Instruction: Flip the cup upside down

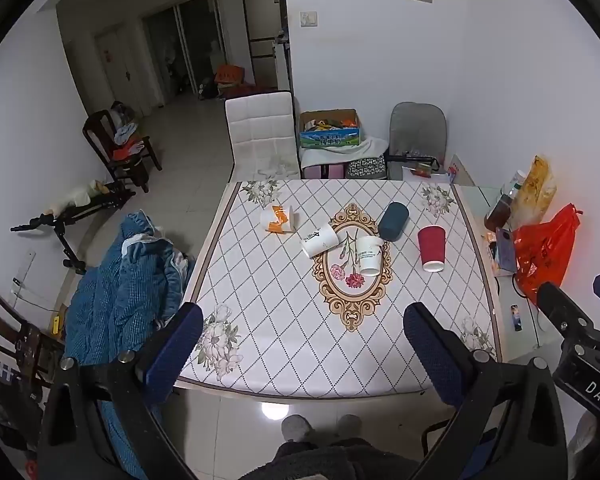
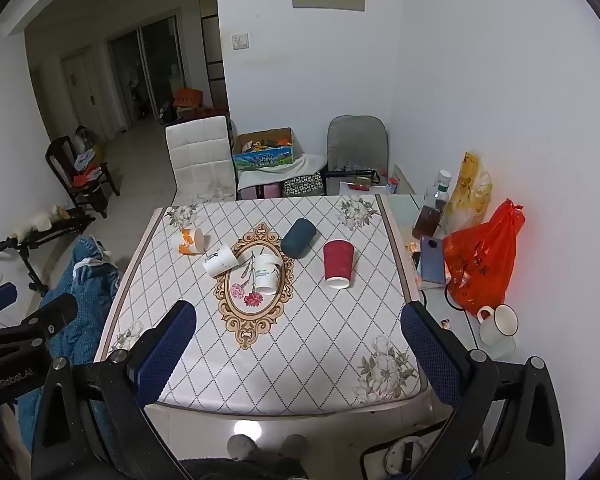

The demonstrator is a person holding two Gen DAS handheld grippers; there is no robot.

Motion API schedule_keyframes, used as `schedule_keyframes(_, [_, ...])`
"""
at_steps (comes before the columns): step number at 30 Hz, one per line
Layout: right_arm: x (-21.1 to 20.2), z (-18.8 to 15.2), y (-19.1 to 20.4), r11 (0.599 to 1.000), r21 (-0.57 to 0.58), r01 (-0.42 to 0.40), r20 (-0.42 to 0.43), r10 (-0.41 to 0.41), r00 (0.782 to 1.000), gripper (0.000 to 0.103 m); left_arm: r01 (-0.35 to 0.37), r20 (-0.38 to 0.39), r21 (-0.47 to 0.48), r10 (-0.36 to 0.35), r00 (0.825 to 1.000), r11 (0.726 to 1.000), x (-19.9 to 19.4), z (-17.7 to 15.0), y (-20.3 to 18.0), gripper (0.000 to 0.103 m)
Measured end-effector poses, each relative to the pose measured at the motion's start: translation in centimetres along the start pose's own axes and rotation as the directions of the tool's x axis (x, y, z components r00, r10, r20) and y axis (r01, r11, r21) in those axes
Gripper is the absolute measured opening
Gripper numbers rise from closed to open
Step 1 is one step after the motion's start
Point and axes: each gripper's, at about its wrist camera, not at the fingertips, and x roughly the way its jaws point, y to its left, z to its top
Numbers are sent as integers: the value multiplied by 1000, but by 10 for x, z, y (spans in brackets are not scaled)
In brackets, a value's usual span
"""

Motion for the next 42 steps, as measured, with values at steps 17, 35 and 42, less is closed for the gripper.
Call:
schedule_keyframes(17, [0,0,0,1000,1,1,-10,-1,1000,103,-1,-1,1,1,1000,1000,0,0,0,103])
schedule_keyframes(35, [0,2,2,1000,0,0,-14,0,1000,103,2,-4,1,-2,1000,1000,0,-1,0,103])
schedule_keyframes(42, [-1,2,1,1000,3,0,-13,0,1000,103,2,-4,1,-2,1000,1000,0,-1,0,103])
